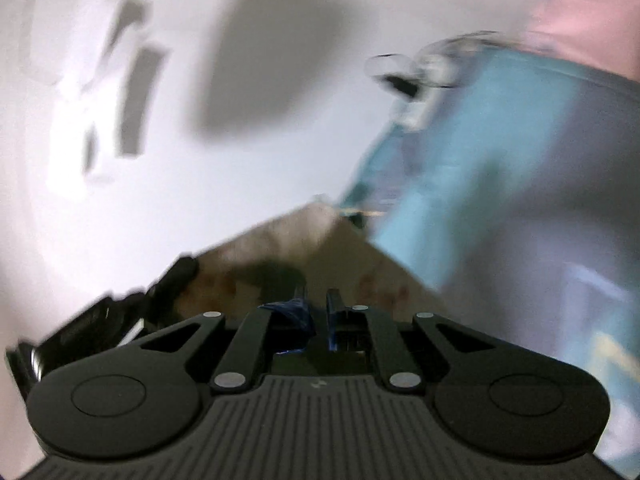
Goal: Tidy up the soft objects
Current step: 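Lift the floral cloth with both grippers and carry it toward the box, then lower the floral cloth into the box and open both grippers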
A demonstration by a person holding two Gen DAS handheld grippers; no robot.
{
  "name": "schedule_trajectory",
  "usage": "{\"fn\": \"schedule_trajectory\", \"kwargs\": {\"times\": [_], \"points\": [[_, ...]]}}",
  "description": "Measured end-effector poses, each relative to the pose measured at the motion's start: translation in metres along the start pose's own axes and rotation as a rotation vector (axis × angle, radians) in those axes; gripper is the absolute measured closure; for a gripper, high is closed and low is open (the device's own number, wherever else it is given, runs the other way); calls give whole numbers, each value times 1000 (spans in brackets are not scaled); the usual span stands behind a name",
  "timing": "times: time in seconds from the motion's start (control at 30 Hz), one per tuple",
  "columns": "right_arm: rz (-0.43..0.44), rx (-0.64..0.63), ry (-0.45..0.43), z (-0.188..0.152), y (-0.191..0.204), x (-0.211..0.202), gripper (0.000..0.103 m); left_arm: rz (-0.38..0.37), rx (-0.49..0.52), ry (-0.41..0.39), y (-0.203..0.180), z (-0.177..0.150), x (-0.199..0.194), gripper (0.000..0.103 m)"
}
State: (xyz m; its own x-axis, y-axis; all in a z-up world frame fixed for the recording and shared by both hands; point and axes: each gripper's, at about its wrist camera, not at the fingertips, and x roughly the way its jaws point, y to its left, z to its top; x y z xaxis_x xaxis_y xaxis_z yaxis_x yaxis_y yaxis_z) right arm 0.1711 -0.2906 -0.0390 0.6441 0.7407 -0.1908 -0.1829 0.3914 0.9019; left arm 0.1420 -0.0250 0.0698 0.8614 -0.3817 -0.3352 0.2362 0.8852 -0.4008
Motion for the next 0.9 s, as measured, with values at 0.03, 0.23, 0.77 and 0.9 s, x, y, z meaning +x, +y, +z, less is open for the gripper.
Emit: {"fn": "schedule_trajectory", "kwargs": {"times": [0.03,0.23,0.77,0.9], "points": [[28,-32,11,-2,12,9,103,24,31,-36,2,13,-12,103],[99,-143,116,-37,50,53,103,230,-55,-162,70,29,-75,103],[-184,-258,370,-152,80,174,102,657,-390,-111,225,-79,-154,103],[-227,-253,379,-159,80,188,101,652,-363,-56,238,-88,-164,103]]}}
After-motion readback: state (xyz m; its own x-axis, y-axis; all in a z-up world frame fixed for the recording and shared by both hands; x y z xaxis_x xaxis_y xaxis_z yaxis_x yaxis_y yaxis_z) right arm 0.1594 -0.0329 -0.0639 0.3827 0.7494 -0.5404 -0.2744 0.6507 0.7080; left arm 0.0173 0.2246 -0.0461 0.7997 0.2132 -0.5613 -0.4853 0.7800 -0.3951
